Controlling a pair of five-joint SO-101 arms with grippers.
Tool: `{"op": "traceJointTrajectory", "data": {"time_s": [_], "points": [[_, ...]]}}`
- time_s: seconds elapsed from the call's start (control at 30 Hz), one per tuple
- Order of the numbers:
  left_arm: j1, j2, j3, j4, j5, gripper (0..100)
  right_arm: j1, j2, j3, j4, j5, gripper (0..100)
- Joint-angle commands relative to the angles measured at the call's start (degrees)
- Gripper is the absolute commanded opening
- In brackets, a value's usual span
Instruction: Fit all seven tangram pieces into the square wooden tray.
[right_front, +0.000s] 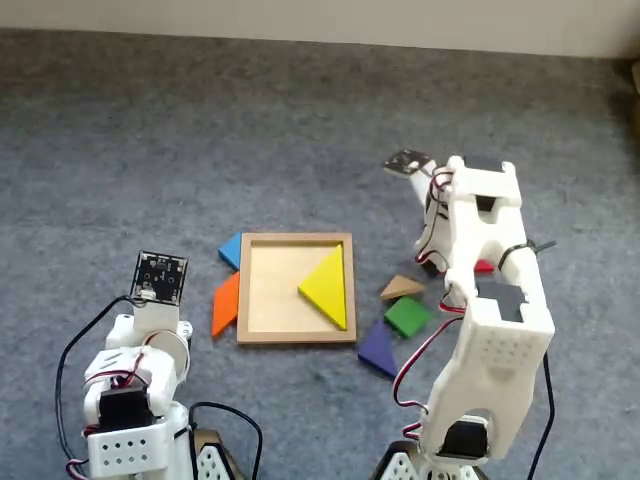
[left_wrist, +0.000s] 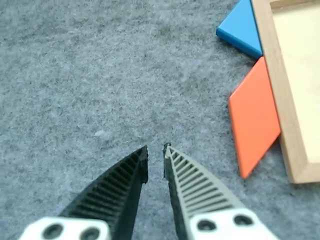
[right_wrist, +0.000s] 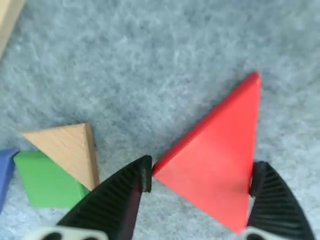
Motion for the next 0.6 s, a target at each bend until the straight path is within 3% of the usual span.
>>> {"op": "traceJointTrajectory", "data": {"time_s": [0.0,0.13,0.3,0.57], "points": [[-0.57,-2.07,1.19,-0.88,0.00,7,1.98,-0.31,-1.63,0.48,0.53,30.8],[-0.57,-2.07,1.19,-0.88,0.00,7,1.98,-0.04,-1.54,0.22,0.53,29.3],[-0.57,-2.07,1.19,-0.88,0.00,7,1.98,-0.31,-1.54,0.48,0.53,20.1],[-0.57,-2.07,1.19,-0.88,0.00,7,1.71,-0.66,-5.23,3.82,0.18,20.0]]}}
